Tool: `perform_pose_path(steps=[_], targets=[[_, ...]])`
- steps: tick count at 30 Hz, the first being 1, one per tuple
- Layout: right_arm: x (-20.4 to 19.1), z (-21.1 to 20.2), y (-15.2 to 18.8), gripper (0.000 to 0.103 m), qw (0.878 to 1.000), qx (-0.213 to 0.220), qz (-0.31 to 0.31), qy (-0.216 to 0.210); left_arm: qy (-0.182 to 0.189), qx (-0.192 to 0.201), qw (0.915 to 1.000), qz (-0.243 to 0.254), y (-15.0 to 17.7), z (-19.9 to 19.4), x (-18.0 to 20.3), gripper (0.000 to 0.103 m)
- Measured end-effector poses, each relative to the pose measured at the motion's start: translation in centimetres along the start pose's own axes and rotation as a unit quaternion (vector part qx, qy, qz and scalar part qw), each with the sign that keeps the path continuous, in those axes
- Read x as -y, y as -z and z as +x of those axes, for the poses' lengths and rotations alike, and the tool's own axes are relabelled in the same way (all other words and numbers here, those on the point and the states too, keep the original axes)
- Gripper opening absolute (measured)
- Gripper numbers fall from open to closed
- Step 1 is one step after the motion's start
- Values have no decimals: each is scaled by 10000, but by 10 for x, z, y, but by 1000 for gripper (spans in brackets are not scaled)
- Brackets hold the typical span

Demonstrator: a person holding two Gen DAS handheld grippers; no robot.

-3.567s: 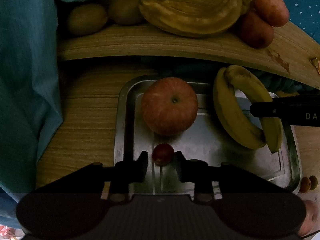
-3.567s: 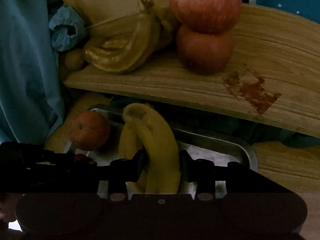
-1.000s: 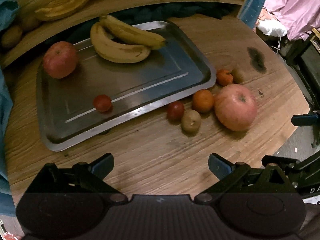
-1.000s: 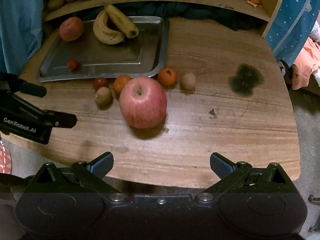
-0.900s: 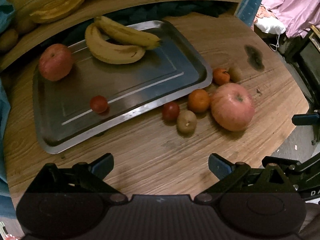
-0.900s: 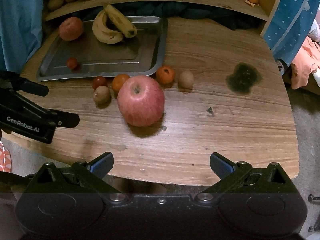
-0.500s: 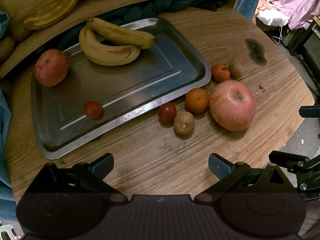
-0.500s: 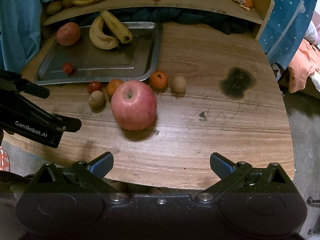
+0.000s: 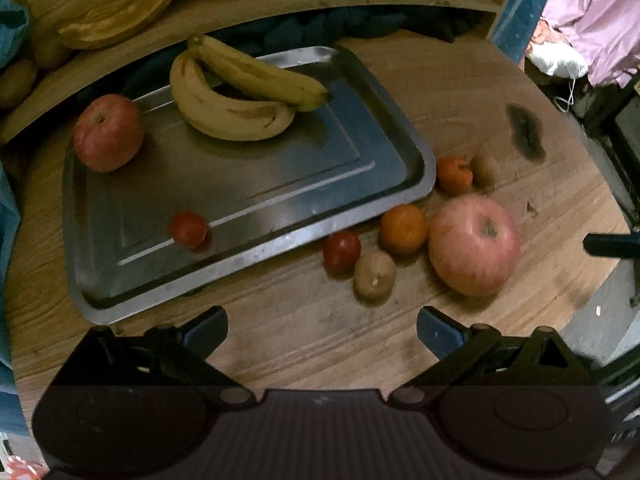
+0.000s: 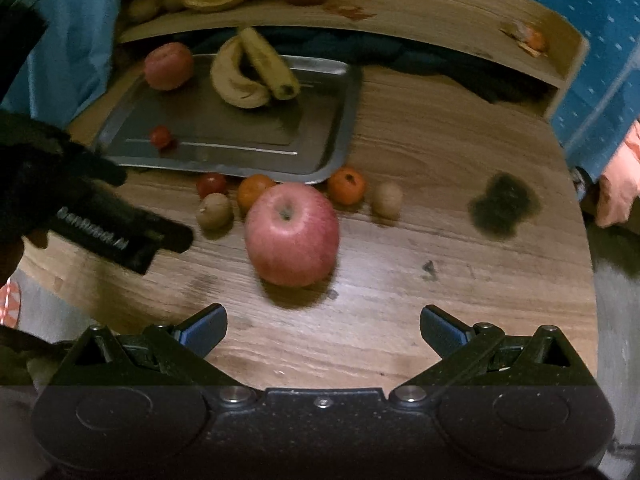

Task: Organize fruits
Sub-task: 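Withdraw both tools from the tray toward the loose fruit on the table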

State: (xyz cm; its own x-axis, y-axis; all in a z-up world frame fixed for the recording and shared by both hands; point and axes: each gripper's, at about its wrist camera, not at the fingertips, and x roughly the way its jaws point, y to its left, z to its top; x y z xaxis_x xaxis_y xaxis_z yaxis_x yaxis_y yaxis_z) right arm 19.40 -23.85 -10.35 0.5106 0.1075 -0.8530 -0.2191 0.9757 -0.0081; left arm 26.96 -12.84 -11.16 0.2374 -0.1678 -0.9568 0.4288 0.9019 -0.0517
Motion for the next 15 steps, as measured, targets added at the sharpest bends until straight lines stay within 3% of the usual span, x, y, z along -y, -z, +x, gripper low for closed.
perform_pose_path(steps=[5,10,15], targets=[[-1,4,-7,102,9997,129,-194,-63,171,5,9997,-167,-5,4,0,102],[0,8,-14,102,9986,343,-338,-223,237,-24,9989,-394,-8,8,-4,94],[0,18,-19,101,9972,282,-504,-473,308,-32,9985,-446,-11,11,-1,88]])
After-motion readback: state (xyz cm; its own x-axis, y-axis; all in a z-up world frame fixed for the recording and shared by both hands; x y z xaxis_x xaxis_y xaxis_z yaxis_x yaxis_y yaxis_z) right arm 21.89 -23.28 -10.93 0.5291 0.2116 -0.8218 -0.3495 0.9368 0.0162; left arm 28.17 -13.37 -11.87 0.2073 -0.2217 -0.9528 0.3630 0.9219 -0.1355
